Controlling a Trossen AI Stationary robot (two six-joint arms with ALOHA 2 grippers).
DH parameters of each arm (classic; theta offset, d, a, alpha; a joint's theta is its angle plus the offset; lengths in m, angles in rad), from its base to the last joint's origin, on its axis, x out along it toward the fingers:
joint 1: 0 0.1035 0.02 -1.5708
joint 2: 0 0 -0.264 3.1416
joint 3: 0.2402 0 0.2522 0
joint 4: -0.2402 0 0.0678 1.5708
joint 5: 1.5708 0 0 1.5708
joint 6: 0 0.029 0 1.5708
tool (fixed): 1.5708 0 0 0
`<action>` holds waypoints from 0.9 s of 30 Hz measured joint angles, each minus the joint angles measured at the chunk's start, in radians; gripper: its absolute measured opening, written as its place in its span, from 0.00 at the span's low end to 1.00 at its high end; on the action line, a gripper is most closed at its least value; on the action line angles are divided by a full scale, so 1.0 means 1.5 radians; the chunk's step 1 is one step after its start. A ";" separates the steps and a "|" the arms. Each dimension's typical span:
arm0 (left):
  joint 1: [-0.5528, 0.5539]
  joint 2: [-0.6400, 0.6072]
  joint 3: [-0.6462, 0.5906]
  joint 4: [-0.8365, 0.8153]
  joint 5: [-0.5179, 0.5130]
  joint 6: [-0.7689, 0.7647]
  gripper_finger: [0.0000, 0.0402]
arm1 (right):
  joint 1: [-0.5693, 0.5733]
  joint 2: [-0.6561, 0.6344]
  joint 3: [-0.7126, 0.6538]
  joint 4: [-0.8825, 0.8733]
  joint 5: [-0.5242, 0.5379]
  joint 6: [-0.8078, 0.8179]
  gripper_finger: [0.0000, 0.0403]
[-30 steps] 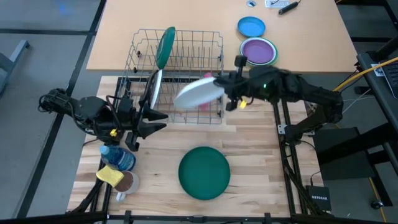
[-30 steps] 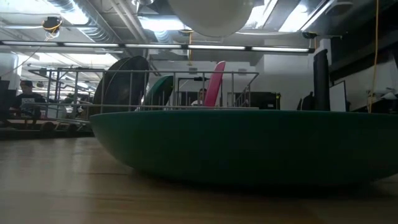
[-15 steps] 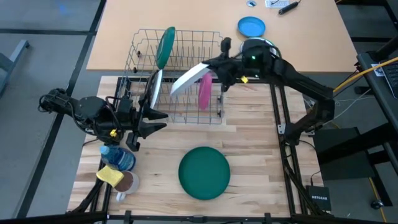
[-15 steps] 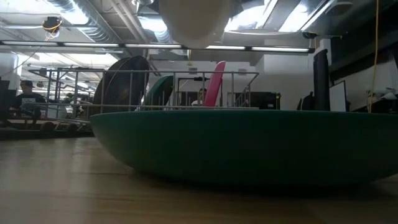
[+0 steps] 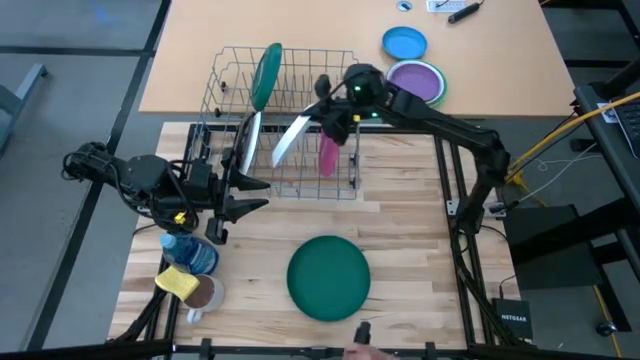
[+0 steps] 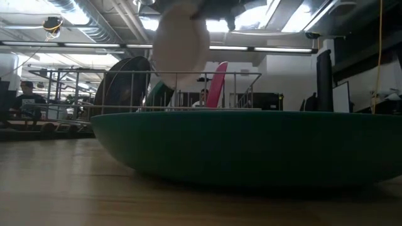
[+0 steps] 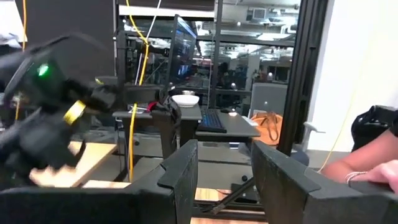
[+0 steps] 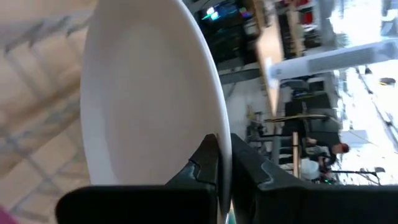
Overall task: Sort dishes
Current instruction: Put the white plate on the dish rack
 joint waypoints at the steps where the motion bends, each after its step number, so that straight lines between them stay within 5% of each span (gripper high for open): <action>1: 0.000 0.000 0.000 -0.001 0.000 0.007 0.35 | -0.005 0.008 -0.001 -0.003 -0.002 -0.015 0.04; 11: 0.000 0.000 0.000 -0.006 0.000 0.112 0.35 | -0.043 0.037 0.000 -0.008 -0.065 -0.065 0.04; 27: 0.019 0.000 -0.001 -0.065 -0.013 0.107 0.35 | -0.041 0.038 -0.001 -0.006 -0.119 -0.167 0.04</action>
